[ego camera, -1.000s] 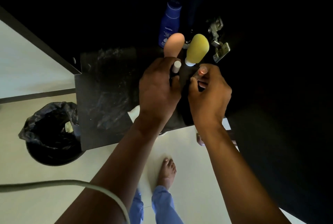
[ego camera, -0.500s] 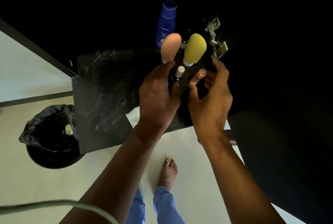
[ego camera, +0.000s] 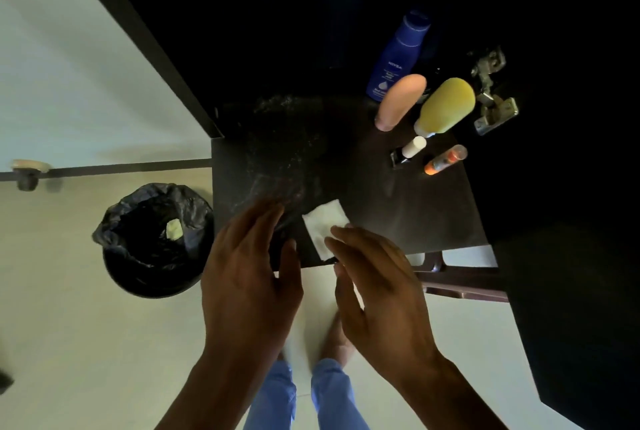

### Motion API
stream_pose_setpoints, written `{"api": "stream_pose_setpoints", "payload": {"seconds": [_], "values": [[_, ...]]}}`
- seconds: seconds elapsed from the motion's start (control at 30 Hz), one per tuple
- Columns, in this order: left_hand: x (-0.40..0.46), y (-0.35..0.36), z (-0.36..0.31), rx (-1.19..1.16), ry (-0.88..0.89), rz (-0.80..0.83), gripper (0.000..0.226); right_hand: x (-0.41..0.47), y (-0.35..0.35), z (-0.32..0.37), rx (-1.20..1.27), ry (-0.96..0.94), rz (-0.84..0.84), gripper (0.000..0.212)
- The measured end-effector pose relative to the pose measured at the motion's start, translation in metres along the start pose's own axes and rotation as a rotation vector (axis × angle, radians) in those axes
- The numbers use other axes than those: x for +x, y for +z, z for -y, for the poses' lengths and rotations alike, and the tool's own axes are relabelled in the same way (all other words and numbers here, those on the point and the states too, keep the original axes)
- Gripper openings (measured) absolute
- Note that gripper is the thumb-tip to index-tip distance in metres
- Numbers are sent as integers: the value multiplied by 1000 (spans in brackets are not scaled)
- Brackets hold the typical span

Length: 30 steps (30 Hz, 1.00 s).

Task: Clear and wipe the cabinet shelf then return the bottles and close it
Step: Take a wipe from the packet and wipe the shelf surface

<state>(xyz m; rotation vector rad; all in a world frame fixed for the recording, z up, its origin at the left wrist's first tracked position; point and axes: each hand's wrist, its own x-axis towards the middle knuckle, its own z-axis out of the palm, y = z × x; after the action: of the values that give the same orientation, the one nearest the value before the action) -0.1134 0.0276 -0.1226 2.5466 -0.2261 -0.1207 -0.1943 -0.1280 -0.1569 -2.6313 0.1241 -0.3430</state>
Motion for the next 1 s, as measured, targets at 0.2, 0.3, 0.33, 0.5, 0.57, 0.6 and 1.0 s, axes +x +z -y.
{"api": "stream_pose_setpoints", "payload": {"seconds": [0.2, 0.3, 0.33, 0.5, 0.57, 0.6, 1.0], "values": [[3, 1, 14, 103, 2, 22, 50, 22, 18, 9, -152, -104, 164, 54], [7, 0, 18, 113, 20, 24, 50, 50, 19, 10, -176, -93, 215, 56], [8, 0, 20, 115, 22, 25, 50, 64, 23, 9, -174, -82, 217, 56], [12, -1, 28, 87, 14, 52, 51, 144, 47, 6, -171, 0, 137, 64], [12, -3, 31, 81, 17, 65, 52, 173, 55, 7, -183, 4, 145, 67], [12, -3, 32, 81, 22, 70, 53, 185, 58, 9, -176, 13, 155, 68], [18, -6, 38, 60, 49, 52, 43, 222, 77, 65, -148, -38, 325, 56]]}}
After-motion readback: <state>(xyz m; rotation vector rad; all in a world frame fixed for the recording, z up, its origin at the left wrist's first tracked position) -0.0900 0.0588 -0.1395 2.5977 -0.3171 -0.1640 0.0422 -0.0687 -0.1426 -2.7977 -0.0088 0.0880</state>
